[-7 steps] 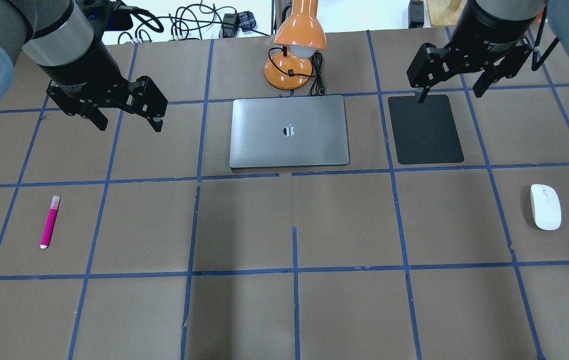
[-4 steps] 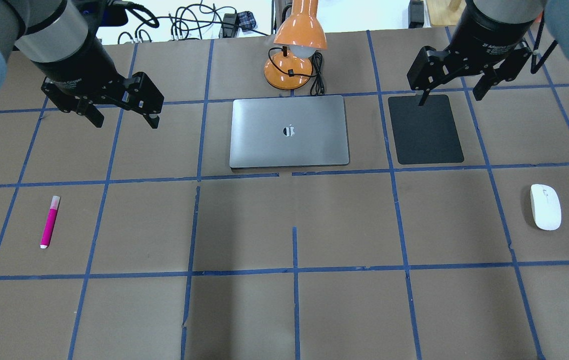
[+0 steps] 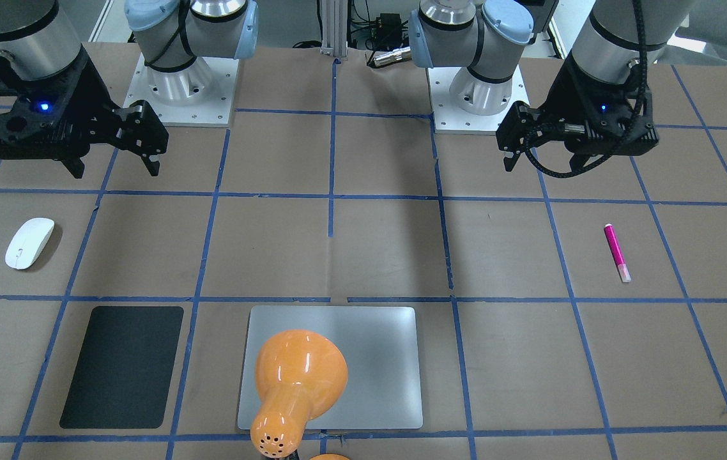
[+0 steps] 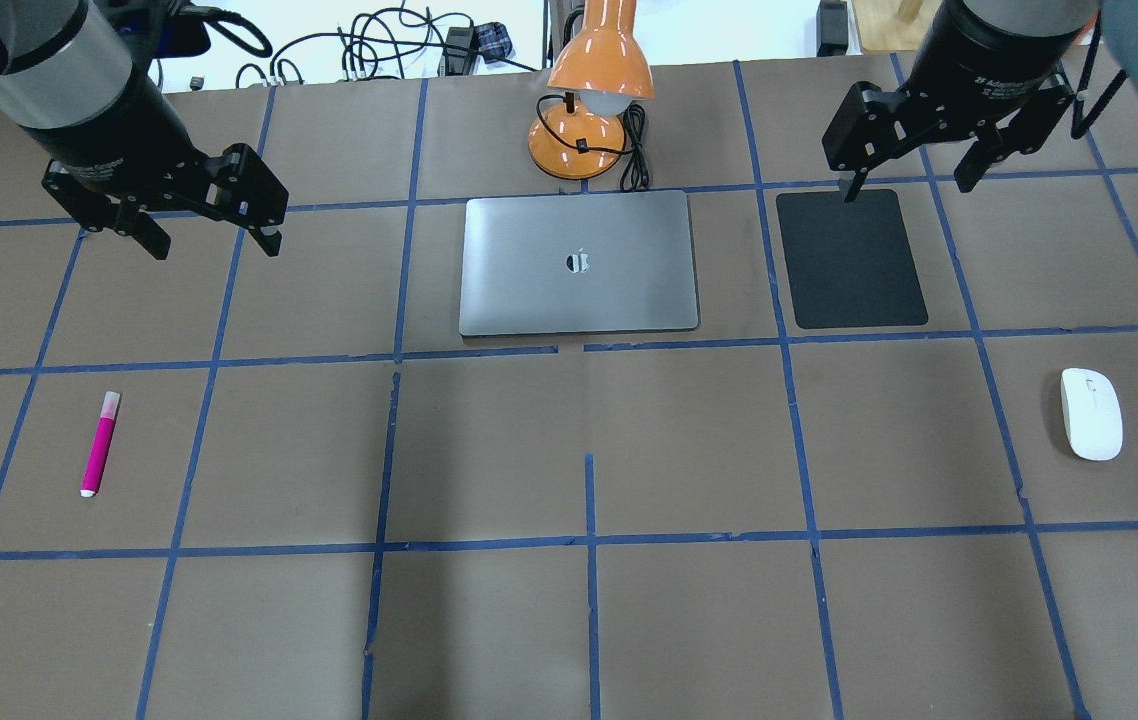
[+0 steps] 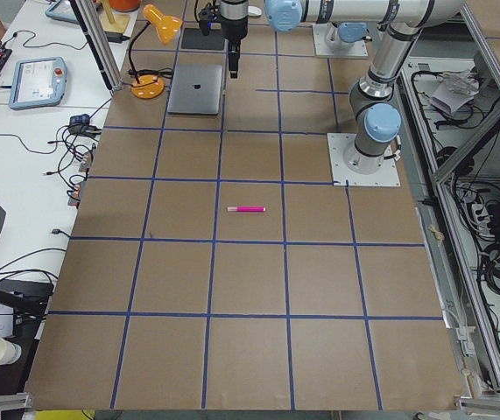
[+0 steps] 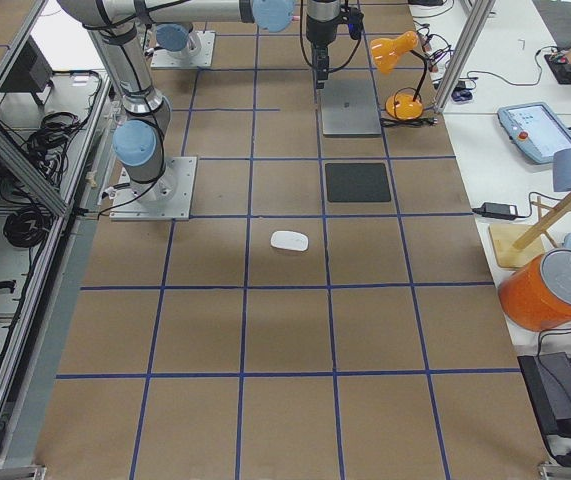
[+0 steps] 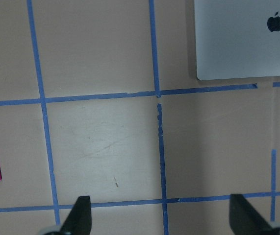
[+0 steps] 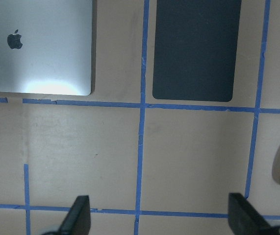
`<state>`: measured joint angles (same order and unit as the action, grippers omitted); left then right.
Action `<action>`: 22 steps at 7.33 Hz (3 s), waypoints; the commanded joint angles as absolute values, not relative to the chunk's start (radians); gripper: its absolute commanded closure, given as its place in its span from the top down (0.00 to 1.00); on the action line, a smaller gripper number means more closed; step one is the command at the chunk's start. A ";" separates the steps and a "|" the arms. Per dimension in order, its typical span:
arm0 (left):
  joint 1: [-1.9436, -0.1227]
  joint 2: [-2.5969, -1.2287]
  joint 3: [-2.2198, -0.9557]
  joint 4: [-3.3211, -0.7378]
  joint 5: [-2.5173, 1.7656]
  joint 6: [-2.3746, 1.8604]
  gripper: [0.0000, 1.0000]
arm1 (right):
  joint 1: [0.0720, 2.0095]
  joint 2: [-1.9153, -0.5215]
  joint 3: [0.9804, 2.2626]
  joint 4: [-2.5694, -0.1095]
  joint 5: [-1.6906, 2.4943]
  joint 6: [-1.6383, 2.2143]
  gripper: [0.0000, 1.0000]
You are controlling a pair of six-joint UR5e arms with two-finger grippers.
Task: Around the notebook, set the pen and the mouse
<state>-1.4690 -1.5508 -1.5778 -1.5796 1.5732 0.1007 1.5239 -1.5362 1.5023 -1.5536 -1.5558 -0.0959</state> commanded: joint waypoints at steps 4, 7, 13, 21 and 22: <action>-1.271 -1.606 -1.635 -1.575 1.566 0.219 1.00 | 1.479 -1.536 1.554 -1.554 -1.559 -0.124 0.97; -1.172 -1.631 -1.724 -1.409 1.575 0.447 1.00 | 1.227 -1.534 1.690 -1.624 -1.560 -0.311 1.00; -0.945 -1.676 -2.037 -0.970 1.605 0.750 1.00 | 0.913 -1.310 1.982 -2.188 -1.589 -0.628 1.00; -0.868 -1.859 -2.049 -0.876 1.606 0.732 0.98 | 0.897 -1.236 2.031 -2.260 -1.624 -0.627 0.99; -0.868 -1.873 -2.049 -0.868 1.606 0.724 0.94 | 0.897 -1.235 2.026 -2.258 -1.626 -0.649 0.76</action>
